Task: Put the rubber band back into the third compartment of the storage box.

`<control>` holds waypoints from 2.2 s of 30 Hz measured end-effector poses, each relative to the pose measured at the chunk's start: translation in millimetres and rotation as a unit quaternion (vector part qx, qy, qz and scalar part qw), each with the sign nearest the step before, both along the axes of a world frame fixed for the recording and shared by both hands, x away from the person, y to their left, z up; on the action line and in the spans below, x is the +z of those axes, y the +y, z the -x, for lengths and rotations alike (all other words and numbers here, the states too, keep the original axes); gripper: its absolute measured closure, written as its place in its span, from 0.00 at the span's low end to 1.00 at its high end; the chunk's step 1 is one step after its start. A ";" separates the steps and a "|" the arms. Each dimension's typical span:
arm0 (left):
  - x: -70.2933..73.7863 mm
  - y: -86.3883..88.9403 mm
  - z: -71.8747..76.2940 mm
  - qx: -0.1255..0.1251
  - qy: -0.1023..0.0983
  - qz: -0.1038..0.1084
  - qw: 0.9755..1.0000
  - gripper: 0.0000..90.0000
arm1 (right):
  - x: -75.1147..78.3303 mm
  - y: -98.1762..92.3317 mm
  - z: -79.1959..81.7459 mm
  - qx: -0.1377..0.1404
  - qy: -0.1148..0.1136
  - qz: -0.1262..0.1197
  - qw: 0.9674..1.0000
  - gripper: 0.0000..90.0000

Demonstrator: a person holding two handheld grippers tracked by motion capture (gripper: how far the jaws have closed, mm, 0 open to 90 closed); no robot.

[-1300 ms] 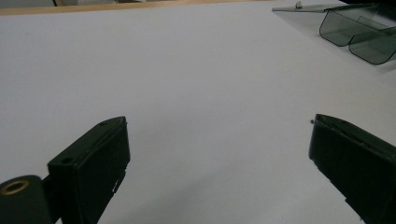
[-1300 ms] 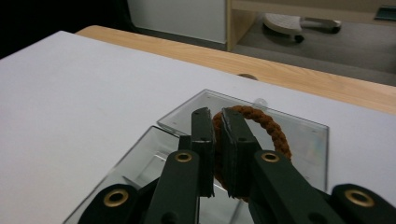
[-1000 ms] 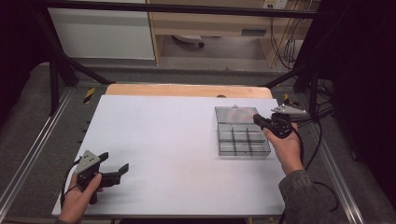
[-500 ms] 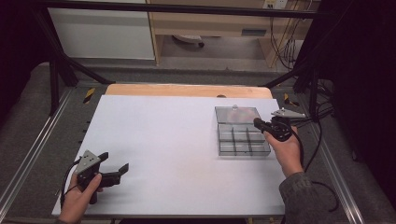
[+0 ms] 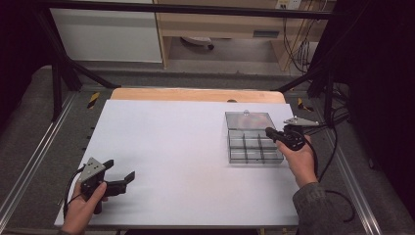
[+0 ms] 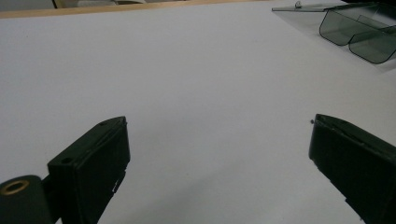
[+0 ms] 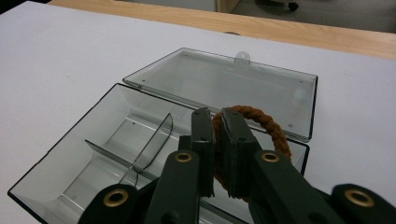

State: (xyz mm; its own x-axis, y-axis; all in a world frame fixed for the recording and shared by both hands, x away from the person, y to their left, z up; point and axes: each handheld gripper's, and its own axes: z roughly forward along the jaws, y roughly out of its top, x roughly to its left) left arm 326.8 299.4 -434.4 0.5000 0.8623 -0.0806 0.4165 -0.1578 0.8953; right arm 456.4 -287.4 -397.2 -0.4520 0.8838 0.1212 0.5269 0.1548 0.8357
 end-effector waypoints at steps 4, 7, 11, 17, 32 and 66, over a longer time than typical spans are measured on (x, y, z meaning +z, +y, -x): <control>0.0 0.0 0.0 -0.001 0.000 0.000 1.000 0.06 | -3.3 -0.6 -0.3 -0.002 0.005 -0.002 1.000 0.94; 0.0 -0.1 -0.1 -0.001 0.000 -0.001 1.000 0.06 | -5.1 -0.8 -0.3 -0.001 0.008 -0.002 1.000 0.94; 0.3 -0.5 0.0 -0.002 -0.001 -0.002 1.000 0.06 | -6.1 -0.4 -0.5 0.002 0.011 0.000 1.000 0.94; 0.2 -0.4 0.0 -0.002 -0.001 -0.001 1.000 0.06 | -6.9 0.5 -1.2 0.003 0.012 0.000 1.000 0.94; 0.0 -0.7 -0.1 -0.003 -0.001 -0.002 1.000 0.06 | -12.3 1.8 -2.1 0.004 0.023 -0.001 1.000 0.94; -0.2 -0.5 -0.1 -0.004 0.000 0.000 1.000 0.06 | -26.4 0.3 -5.4 -0.006 0.049 -0.014 0.999 0.93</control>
